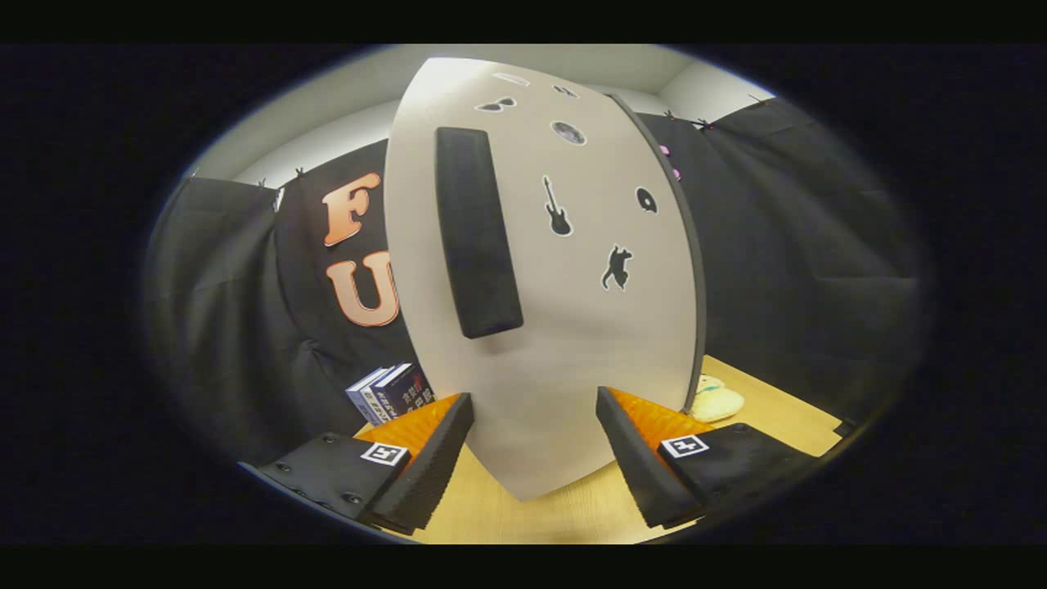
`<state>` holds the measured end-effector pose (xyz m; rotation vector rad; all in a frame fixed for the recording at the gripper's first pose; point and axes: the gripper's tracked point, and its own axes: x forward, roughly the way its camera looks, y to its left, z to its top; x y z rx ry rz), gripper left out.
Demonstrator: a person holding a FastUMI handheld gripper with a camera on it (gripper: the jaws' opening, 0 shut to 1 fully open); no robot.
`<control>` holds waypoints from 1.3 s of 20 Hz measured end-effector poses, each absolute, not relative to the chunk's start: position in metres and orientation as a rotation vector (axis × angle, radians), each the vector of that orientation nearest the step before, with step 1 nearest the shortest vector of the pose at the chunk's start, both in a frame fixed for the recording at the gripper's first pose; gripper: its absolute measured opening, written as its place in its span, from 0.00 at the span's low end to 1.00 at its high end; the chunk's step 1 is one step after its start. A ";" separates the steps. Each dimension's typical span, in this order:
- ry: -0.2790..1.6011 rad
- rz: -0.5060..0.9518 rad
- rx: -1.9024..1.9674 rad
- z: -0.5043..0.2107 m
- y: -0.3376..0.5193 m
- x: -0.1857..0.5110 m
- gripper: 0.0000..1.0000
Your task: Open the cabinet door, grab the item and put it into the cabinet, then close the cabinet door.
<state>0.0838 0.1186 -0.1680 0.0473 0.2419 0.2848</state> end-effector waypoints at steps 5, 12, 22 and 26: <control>0.242 0.250 0.047 -0.174 0.141 0.130 0.97; 0.230 0.207 0.006 -0.184 0.158 0.171 0.97; 0.251 0.190 0.039 -0.175 0.143 0.166 0.97; 0.279 0.154 0.025 -0.159 0.109 0.128 0.97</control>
